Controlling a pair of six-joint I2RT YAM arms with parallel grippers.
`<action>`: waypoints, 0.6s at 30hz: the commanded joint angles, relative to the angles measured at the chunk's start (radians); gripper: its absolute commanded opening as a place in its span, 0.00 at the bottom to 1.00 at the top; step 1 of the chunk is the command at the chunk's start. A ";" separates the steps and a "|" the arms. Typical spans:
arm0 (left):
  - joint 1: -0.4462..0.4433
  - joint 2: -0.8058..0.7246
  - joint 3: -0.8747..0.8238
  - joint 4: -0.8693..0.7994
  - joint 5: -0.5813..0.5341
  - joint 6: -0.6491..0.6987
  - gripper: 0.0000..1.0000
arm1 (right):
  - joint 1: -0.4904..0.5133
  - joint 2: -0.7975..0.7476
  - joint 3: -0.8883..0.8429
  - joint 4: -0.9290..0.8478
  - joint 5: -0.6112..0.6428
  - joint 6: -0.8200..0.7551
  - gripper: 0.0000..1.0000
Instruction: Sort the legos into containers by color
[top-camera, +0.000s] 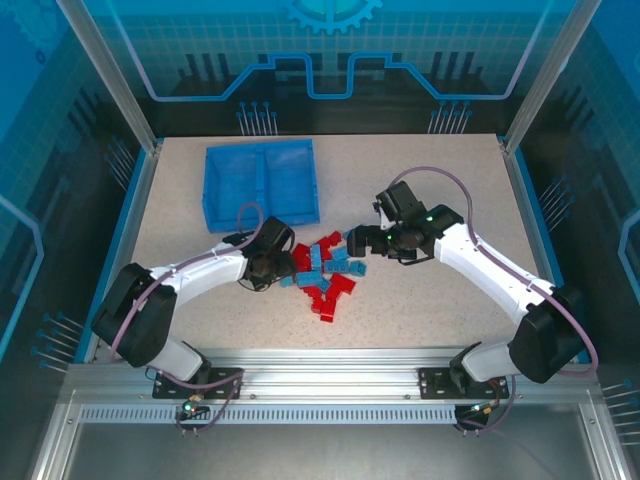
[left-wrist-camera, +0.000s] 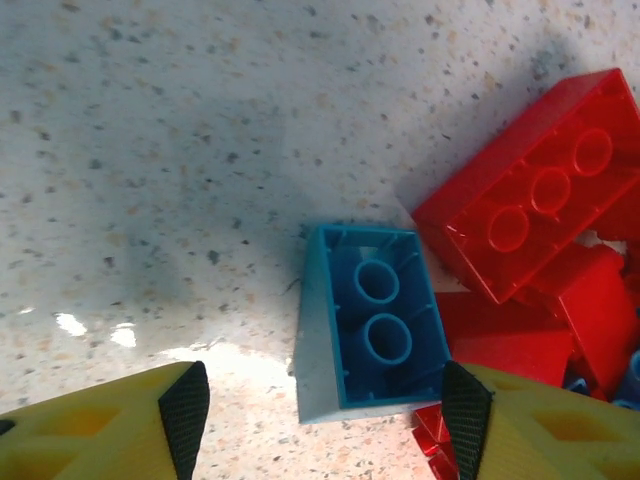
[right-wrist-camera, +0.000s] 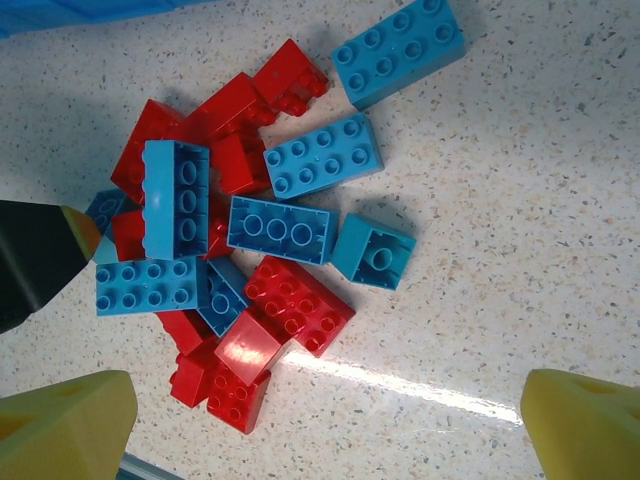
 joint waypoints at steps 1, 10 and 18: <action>0.007 0.032 0.011 0.024 0.048 0.036 0.64 | 0.017 -0.005 0.013 -0.031 0.005 0.013 1.00; 0.021 0.032 -0.039 -0.017 0.036 0.032 0.58 | 0.023 0.003 0.033 -0.036 0.001 0.018 1.00; 0.047 0.055 -0.053 -0.027 0.039 0.058 0.55 | 0.038 0.023 0.076 -0.058 0.003 0.010 1.00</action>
